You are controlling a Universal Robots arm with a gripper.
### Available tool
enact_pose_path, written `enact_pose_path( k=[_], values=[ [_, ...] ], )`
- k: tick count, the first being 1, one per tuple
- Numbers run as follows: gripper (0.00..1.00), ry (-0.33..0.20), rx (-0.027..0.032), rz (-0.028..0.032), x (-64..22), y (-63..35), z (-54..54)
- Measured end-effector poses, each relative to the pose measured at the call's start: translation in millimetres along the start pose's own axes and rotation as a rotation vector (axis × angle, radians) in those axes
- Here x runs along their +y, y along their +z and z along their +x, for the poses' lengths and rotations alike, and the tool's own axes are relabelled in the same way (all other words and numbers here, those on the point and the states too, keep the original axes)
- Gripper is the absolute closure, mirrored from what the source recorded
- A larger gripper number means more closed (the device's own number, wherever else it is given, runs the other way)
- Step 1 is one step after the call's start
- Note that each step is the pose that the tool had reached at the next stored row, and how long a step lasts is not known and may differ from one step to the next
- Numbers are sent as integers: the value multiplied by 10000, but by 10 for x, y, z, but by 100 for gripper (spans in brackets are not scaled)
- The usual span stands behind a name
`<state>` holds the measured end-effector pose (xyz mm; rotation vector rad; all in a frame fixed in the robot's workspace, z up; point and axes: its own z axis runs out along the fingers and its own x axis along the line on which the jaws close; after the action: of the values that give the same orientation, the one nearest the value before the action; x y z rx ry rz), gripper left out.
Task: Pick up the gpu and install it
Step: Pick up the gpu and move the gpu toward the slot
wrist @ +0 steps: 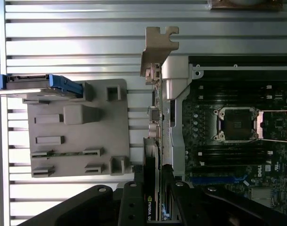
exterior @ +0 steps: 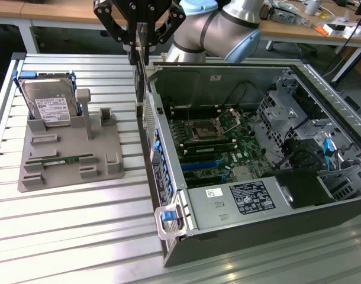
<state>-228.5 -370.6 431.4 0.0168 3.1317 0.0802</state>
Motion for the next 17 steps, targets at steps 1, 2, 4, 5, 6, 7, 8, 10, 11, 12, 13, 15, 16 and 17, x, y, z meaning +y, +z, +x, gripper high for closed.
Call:
enact_pose_path(
  k=[1, 2, 4, 5, 6, 7, 8, 10, 11, 12, 13, 15, 16, 17],
  values=[
    [74, 0, -1, 0, 0, 0, -16],
    [74, 0, 0, 0, 0, 0, -33],
    [74, 0, 0, 0, 1, 1, -80],
    [74, -1, 1, 0, 1, 1, -107],
    [74, -1, 0, 0, 1, 1, -124],
    [74, -1, 0, 0, 1, 1, -147],
    [74, -1, 0, 0, 2, 1, -163],
    [74, 0, 0, 0, 2, 2, -202],
    [74, 0, 0, 0, 2, 2, -215],
    [74, 0, 0, 0, 3, 2, -230],
    [74, 0, 1, 0, 3, 2, -248],
    [74, 0, 0, 0, 3, 2, -277],
    [74, -1, 0, 0, 3, 2, -287],
    [74, -1, 0, 0, 3, 3, -312]
  ],
)
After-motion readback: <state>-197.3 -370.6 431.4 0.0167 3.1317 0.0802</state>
